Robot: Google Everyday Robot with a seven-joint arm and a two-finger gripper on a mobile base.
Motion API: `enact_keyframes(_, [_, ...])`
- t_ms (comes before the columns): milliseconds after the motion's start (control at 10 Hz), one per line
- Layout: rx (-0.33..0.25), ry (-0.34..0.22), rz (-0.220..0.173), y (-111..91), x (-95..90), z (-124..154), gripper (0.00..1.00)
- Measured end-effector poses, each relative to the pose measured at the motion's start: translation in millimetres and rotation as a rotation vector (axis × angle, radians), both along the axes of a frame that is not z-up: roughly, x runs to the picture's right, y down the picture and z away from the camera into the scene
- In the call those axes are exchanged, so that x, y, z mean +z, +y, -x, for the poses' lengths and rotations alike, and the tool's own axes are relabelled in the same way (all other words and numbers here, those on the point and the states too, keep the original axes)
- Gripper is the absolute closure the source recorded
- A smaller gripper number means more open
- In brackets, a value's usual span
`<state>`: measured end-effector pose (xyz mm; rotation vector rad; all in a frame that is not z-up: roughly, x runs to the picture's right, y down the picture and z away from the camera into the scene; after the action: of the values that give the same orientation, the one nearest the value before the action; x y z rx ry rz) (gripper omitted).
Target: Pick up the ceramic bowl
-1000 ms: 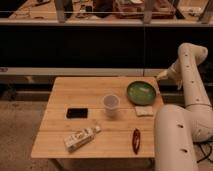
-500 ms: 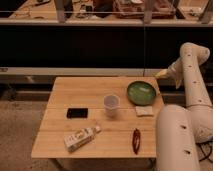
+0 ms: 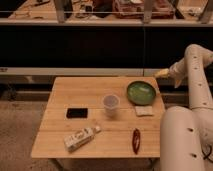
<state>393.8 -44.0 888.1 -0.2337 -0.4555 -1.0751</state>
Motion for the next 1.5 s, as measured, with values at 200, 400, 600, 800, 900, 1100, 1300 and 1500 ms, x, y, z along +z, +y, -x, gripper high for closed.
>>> enact_keyframes(200, [0.013,-0.02,-0.005,2,1.4,2,0.2])
enact_keyframes(400, [0.03,-0.081,-0.023,10,8.5,11,0.2])
enact_keyframes(600, [0.017,-0.115,-0.035,18,14.0,13,0.2])
enact_keyframes(800, [-0.011,-0.122,-0.04,28,21.3,9,0.2])
enact_keyframes(900, [-0.02,-0.122,-0.044,34,26.4,6,0.2])
enact_keyframes(1100, [-0.01,-0.131,-0.047,43,34.6,9,0.25])
enact_keyframes(1300, [0.004,-0.153,-0.029,56,40.3,16,0.47])
enact_keyframes(1500, [-0.006,-0.161,-0.006,69,42.1,20,0.58])
